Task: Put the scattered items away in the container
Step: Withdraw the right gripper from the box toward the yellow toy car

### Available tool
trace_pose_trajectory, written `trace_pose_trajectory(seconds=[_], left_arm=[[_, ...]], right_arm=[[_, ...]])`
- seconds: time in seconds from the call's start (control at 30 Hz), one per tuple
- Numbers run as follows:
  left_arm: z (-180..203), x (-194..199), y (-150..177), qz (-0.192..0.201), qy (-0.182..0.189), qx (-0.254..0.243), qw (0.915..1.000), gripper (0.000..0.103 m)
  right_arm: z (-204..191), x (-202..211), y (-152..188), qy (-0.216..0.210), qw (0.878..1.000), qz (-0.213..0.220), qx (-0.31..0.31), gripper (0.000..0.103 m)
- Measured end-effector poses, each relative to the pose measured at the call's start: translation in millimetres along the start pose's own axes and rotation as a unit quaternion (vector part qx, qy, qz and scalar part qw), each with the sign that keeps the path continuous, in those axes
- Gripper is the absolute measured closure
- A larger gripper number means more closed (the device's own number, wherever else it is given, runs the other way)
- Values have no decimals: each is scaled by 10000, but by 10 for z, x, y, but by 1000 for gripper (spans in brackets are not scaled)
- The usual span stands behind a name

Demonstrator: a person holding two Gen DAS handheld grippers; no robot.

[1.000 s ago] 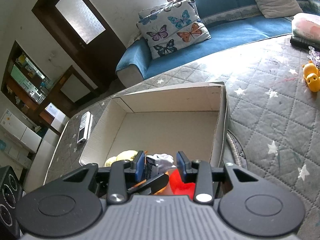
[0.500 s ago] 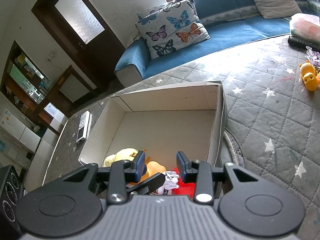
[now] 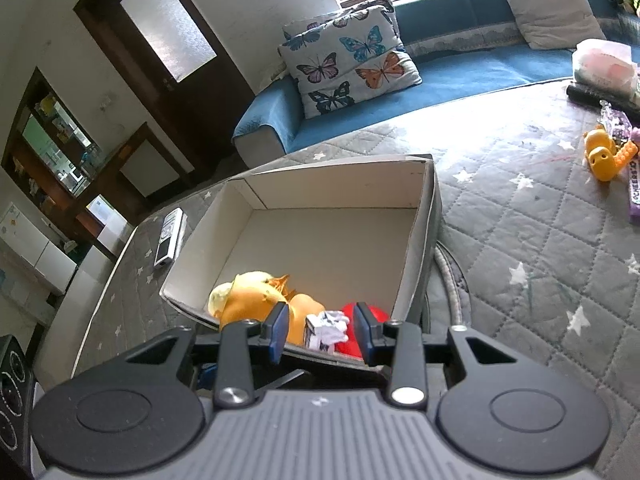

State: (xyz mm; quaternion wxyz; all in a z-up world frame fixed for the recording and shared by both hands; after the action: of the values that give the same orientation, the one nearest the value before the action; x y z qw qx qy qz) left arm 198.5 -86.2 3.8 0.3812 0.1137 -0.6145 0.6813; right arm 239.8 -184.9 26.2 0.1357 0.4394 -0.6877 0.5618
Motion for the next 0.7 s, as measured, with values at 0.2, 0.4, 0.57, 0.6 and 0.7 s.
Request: trace_pose_trajectory(seconds=[0.2, 0.4, 0.57, 0.6, 0.7], left_arm=[[30, 89, 165, -59, -22, 47, 10000, 68], [72, 162, 307, -121, -38, 54, 9999, 68], [94, 193, 405, -153, -18, 75, 9999, 68], [97, 200, 422, -160, -11, 84, 9998, 68], [107, 226, 477, -170, -23, 103, 9998, 68]], right_arm=[[-56, 140, 126, 38, 9998, 97, 164, 55], [-77, 228, 264, 108, 9996, 126, 235, 50], [-61, 286, 368, 169, 9995, 140, 213, 39], [-58, 295, 385, 182, 9995, 142, 206, 38], [-57, 318, 429, 222, 9994, 137, 212, 30]])
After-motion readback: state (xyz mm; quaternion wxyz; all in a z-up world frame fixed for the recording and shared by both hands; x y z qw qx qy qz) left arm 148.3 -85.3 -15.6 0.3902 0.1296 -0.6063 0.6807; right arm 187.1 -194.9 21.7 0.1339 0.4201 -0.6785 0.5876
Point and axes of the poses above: each gripper's, at about its wrist camera, not at the fingertips, and x roughly against the way its jaws point, z to its right, y to its underside, the point moved 7 cm from there along -x, roughly the way its jaws point, and after that the axes turned 10 degrees about x, right-handed, at the moved point
